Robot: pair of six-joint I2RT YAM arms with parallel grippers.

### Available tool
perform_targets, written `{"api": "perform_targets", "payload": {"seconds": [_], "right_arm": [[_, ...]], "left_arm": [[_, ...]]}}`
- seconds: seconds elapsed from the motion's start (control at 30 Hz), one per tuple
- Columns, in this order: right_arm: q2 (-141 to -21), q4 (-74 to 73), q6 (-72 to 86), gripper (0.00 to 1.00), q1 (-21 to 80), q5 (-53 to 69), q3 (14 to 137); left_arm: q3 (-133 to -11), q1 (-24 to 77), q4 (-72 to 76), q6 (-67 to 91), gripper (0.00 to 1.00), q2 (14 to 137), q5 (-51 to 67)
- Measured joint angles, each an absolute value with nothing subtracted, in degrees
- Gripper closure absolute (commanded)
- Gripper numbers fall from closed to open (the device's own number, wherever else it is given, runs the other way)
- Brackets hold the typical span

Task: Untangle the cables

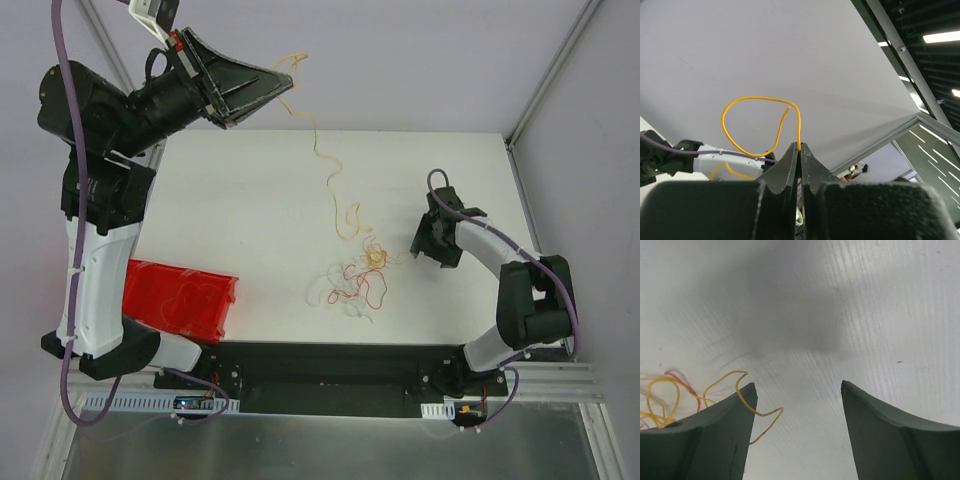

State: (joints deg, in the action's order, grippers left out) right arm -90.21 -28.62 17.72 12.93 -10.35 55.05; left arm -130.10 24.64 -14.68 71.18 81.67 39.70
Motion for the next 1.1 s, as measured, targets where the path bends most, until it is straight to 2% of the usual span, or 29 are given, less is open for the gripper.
{"api": "perform_targets", "payload": {"seconds": [0.13, 0.27, 0.5, 0.7, 0.93, 1.1], "right_arm": [[-85.67, -32.58, 12.86, 0.27, 13.04, -6.94, 55.53], [-78.65, -34.15, 10.37, 0.26, 13.58, 2.04, 55.68], [-62.63, -35.62, 9.39, 0.25, 17.89, 12.71, 51.81], [-50.78, -40.21, 10.87, 0.23, 17.93, 15.11, 46.41], [-48.56, -41.52, 10.26, 0.22, 17.52, 15.46, 44.27], [-50.35, -42.44, 9.37, 0.22, 16.53, 16.16, 41.54]], "left_arm": [[-123.35, 24.58, -13.69, 70.08, 1.00, 78.59, 39.38], [-115.50, 23.49, -13.23, 68.27, 1.00, 78.37, 39.42], [-99.42, 21.93, -16.99, 64.14, 1.00, 78.59, 36.80], [-79.75, 19.18, -19.73, 61.01, 1.00, 75.22, 30.35], [-65.95, 18.65, -22.00, 57.63, 1.00, 76.75, 24.88], [-63.75, 18.81, -23.07, 53.36, 0.99, 82.98, 23.42]]}}
